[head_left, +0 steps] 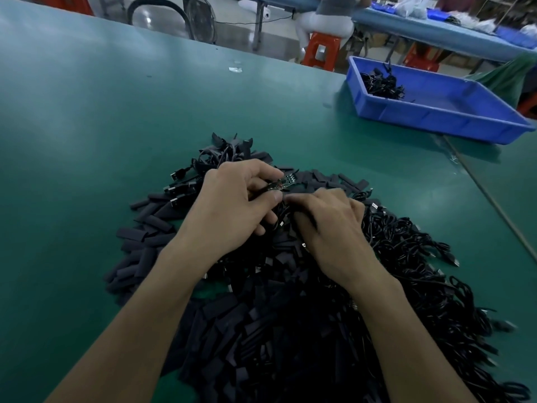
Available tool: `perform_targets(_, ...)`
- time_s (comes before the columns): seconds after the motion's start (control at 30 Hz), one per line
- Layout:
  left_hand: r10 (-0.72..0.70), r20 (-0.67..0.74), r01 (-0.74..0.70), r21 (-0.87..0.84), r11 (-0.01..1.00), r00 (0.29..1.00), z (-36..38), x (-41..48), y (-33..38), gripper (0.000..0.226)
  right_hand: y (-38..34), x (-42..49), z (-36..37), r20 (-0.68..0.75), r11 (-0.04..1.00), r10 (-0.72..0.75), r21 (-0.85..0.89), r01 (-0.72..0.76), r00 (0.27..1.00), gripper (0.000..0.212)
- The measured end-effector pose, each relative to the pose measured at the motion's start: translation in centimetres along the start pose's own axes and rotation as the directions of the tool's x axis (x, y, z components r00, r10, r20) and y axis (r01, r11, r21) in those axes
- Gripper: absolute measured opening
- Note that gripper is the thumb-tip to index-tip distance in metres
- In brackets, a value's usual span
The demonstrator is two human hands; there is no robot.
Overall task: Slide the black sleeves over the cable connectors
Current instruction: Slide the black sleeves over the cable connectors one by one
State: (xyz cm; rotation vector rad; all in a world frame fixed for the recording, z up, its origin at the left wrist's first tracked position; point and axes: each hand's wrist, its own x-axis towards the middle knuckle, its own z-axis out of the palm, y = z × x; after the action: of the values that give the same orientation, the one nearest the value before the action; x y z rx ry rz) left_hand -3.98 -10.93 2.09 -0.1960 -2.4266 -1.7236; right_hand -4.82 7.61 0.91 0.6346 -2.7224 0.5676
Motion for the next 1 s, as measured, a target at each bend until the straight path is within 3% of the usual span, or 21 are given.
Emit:
perform_targets(0.1,0.002,0.001,-0.002,0.011,1.0,1.0,0.0,-0.1,0.0,0.022,0.2,0.3,-1.1,-0.141,0.957,0.098,0.284,-0.055,0.985,0.02)
perform_targets(0.17,0.001,0.005,-0.001,0.019,1.0,1.0,0.0,-0.1,0.0,0.023,0.4,0.4,-1.9,-0.152,0.871,0.192,0.481,-0.097,0.97,0.015)
perform_targets(0.27,-0.004,0.014,0.004,0.018,1.0,1.0,0.1,-0.2,0.0,0.025,0.7,0.5,-2.6,-0.083,0.783,0.281,0.596,-0.178,0.956,0.018)
perform_targets(0.43,-0.007,0.013,0.007,-0.001,1.0,1.0,0.1,-0.2,0.1,0.026,0.5,0.3,-2.7,0.023,0.635,0.308,0.739,-0.224,0.951,0.014)
perform_targets(0.6,-0.006,0.007,0.006,-0.009,1.0,1.0,0.1,-0.2,0.2,0.026,0.2,0.3,-2.6,0.044,0.57,0.294,0.793,-0.213,0.955,0.02)
perform_targets(0.83,-0.022,0.017,0.021,0.008,1.0,1.0,0.0,-0.2,0.3,0.026,0.0,0.3,-2.5,0.037,0.659,0.251,0.726,-0.199,0.967,0.019)
perform_targets(1.0,-0.016,0.041,0.016,0.011,1.0,0.999,0.1,-0.2,0.3,0.026,0.2,0.4,-2.6,-0.029,0.642,0.286,0.747,-0.17,0.958,0.013)
